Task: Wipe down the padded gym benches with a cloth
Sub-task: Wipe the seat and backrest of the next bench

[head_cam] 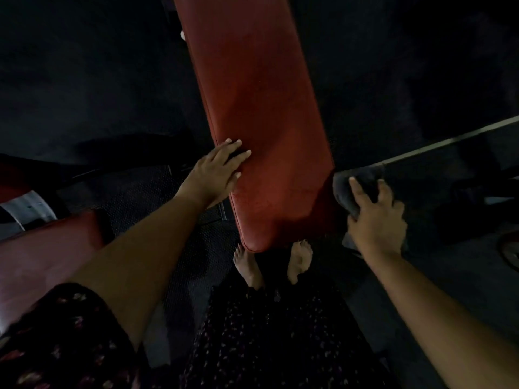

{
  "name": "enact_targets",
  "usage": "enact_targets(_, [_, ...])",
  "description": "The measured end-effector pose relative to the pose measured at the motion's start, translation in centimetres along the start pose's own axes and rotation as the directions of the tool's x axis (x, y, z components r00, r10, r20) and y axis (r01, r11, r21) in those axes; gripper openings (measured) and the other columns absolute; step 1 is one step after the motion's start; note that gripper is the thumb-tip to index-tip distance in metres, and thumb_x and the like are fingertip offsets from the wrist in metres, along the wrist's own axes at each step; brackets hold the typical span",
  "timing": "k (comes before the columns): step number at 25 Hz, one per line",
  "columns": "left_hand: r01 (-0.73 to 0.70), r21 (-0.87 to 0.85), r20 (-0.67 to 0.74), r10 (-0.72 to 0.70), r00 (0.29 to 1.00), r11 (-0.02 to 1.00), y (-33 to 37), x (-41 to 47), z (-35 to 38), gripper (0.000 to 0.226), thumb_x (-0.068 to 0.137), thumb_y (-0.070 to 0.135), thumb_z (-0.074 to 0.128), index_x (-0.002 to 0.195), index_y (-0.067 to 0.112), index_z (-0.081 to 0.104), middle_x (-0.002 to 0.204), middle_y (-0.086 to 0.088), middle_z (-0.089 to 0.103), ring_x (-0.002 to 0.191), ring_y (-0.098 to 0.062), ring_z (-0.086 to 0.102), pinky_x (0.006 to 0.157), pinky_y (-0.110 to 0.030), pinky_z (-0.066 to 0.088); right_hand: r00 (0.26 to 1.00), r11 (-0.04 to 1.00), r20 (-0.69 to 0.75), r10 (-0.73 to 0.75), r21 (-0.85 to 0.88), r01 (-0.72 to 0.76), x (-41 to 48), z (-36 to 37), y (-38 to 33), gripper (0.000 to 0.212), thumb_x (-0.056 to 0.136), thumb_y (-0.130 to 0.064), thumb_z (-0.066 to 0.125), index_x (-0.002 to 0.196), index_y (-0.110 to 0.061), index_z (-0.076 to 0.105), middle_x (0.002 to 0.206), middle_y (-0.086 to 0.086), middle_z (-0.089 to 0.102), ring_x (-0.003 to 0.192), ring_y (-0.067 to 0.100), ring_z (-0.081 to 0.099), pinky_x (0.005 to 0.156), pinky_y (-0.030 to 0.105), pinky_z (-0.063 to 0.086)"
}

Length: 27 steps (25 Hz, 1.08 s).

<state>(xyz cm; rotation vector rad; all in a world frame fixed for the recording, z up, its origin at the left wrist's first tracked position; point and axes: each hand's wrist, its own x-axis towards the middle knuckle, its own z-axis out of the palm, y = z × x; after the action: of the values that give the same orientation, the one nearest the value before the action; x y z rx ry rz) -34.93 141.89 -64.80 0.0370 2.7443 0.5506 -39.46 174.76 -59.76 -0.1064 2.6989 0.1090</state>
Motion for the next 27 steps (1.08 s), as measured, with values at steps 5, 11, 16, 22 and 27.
enact_targets(5, [-0.001, 0.059, -0.074, 0.006, 0.997, 0.998, -0.6, 1.2, -1.9, 0.050, 0.102, 0.023, 0.045, 0.151, 0.025, 0.036, 0.164, 0.002, 0.011, 0.151, -0.021, 0.009, 0.117, -0.046, 0.021, 0.980, 0.983, 0.155, -0.127, 0.151, 0.104, -5.6, 2.2, -8.6, 0.091, 0.088, -0.040, 0.064, 0.149, -0.052, -0.003, 0.158, 0.014, 0.003, 0.126, 0.036, 0.038, 0.087, 0.043, 0.049])
enact_targets(11, [-0.011, 0.056, -0.005, 0.011, 1.000, 0.998, 0.3, 2.2, -1.1, 0.056, 0.103, 0.030, 0.045, 0.155, 0.024, 0.026, 0.165, -0.002, 0.012, 0.152, -0.023, 0.007, 0.120, -0.046, 0.020, 0.722, 0.717, 0.117, -0.682, -0.090, 0.692, -8.4, 3.7, -17.4, 0.065, 0.085, -0.033, 0.066, 0.144, -0.038, 0.039, 0.150, 0.014, 0.036, 0.100, 0.042, 0.053, 0.069, 0.046, 0.049])
enact_targets(16, [-0.023, 0.047, 0.001, 0.023, 1.000, 0.999, -0.3, 2.3, -1.1, 0.055, 0.103, 0.030, 0.043, 0.155, 0.027, 0.025, 0.165, 0.002, 0.013, 0.152, -0.019, 0.006, 0.118, -0.042, 0.018, 0.751, 0.749, 0.074, -0.656, -0.059, 0.660, -4.2, 1.7, -12.8, 0.061, 0.094, -0.029, 0.050, 0.146, -0.050, 0.024, 0.157, 0.005, 0.017, 0.107, 0.038, 0.044, 0.078, 0.045, 0.045])
enact_targets(22, [-0.116, 0.105, 0.041, 0.112, 0.993, 0.988, -2.0, 2.4, -1.3, 0.053, 0.104, 0.022, 0.038, 0.155, 0.026, 0.024, 0.165, 0.000, 0.012, 0.152, -0.020, 0.007, 0.120, -0.044, 0.024, 0.984, 0.978, 0.060, -0.170, -0.115, 0.176, 1.0, -1.3, -2.1, 0.078, 0.090, -0.036, 0.063, 0.148, -0.055, 0.013, 0.155, 0.007, 0.015, 0.116, 0.037, 0.042, 0.082, 0.045, 0.050])
enact_targets(27, [-0.050, 0.133, -0.031, 0.054, 0.998, 0.990, -2.9, 1.4, -1.2, 0.051, 0.104, 0.020, 0.039, 0.154, 0.027, 0.028, 0.164, -0.010, 0.011, 0.151, -0.027, 0.012, 0.121, -0.041, 0.013, 0.980, 0.959, 0.140, 0.144, 0.224, -0.173, 0.9, -1.1, -6.7, 0.083, 0.090, -0.036, 0.064, 0.151, -0.047, 0.008, 0.157, 0.013, 0.011, 0.125, 0.039, 0.041, 0.088, 0.043, 0.047])
